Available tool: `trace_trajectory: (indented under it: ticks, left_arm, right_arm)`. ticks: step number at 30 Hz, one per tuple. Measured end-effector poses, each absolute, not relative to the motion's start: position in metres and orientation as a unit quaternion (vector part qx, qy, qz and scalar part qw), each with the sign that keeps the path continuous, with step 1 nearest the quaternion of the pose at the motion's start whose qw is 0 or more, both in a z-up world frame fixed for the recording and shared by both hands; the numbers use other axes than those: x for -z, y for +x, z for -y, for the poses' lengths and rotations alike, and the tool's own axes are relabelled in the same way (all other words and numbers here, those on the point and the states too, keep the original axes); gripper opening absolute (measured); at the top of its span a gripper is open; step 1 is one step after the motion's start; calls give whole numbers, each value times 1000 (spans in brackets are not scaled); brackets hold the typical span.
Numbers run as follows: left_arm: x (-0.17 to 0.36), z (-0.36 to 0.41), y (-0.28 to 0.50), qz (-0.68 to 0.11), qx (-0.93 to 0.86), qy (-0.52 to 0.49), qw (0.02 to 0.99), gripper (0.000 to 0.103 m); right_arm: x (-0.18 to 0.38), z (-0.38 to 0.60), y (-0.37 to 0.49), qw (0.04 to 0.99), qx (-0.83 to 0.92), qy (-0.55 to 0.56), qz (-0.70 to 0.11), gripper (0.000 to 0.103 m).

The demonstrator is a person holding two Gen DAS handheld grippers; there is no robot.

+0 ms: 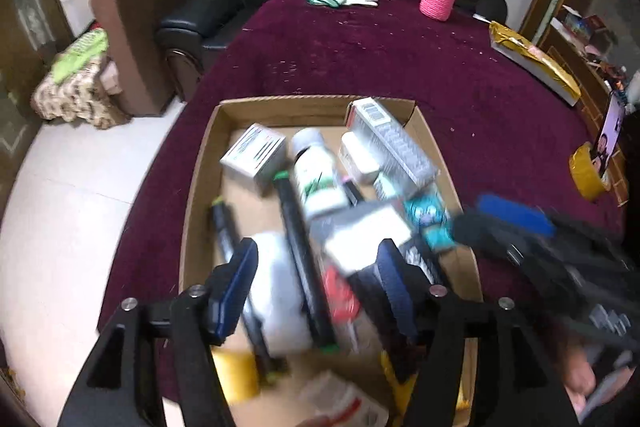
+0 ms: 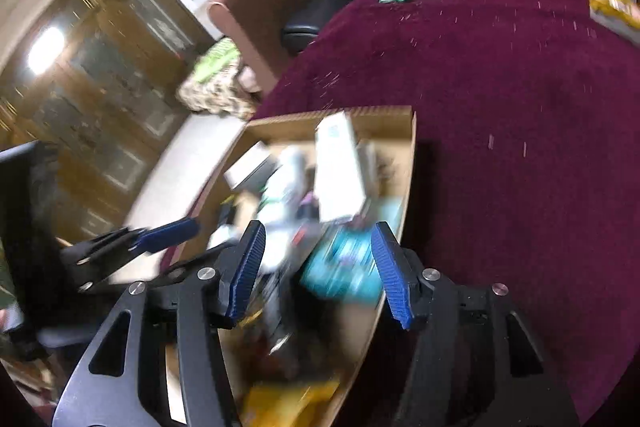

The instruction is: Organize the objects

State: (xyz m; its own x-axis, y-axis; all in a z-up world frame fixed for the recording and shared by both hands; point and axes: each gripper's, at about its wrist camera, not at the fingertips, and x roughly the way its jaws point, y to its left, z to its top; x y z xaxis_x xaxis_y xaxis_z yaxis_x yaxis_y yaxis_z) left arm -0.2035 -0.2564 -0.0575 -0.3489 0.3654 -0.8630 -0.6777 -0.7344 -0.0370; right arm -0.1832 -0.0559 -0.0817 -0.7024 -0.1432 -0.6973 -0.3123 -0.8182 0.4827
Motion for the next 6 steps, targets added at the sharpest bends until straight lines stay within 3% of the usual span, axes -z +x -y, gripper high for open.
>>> trace_trajectory:
  ticks: [1, 2, 6]
  left_arm:
    - [56, 263, -196, -157, -807, -470, 322, 77]
    - [56, 267, -193, -145, -806, -473, 323, 81]
    - [58, 275, -173, -137, -806, -474, 325, 81]
  right_arm:
    - [81, 63, -170, 45, -874, -381, -298, 56]
    - [80, 73, -154, 48, -877, -383, -288, 56]
    - [83, 93, -122, 57, -874, -395, -277, 56]
